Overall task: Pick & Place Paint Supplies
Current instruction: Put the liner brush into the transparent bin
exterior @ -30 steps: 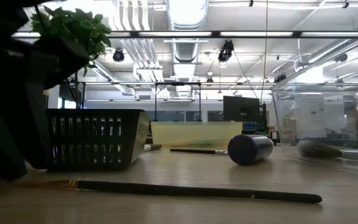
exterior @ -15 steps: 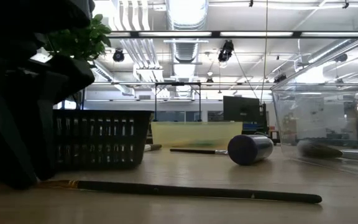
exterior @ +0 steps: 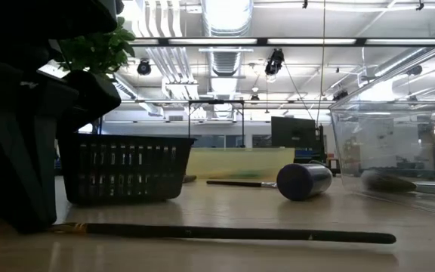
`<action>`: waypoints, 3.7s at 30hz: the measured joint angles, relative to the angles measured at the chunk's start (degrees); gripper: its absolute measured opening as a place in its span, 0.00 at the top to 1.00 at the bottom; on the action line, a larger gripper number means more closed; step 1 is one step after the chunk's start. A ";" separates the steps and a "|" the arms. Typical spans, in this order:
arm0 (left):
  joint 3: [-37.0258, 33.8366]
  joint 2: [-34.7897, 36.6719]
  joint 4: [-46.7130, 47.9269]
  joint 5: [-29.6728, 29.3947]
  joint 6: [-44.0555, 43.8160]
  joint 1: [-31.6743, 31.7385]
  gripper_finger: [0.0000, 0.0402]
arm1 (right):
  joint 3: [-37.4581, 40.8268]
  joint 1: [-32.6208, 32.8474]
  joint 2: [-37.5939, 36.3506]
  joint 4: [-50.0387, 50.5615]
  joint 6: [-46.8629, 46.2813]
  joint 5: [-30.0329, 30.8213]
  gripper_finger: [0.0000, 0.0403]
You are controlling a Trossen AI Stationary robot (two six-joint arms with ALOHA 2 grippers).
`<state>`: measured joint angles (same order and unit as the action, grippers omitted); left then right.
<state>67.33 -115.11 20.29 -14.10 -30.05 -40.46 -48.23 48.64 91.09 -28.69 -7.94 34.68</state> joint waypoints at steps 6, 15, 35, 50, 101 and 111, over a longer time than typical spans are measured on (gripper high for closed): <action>0.15 0.57 -1.09 -0.88 2.88 -0.65 0.99 | 0.00 0.16 -0.02 0.11 0.02 0.02 0.46; 0.11 4.18 -2.40 -7.73 6.11 -2.26 1.00 | 0.02 0.15 -0.02 0.83 0.50 0.00 0.46; 0.15 5.16 -3.88 -13.43 8.08 -1.80 1.00 | -2.30 -6.76 13.69 -5.09 -1.83 -6.75 0.46; 0.26 7.38 -5.01 -16.94 10.01 -1.80 1.00 | -28.32 -11.74 23.29 29.79 -4.09 -8.20 0.46; 3.15 7.79 -0.32 -15.81 13.59 -2.85 0.91 | -35.84 -15.82 27.80 40.02 -10.46 -18.53 0.97; 3.17 12.15 4.83 -15.97 10.90 -6.53 0.88 | -41.18 -11.08 21.58 54.96 -11.21 -6.40 0.98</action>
<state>70.50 -102.96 25.12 -30.07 -19.16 -46.99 -89.41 37.56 112.67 26.28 -19.15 28.27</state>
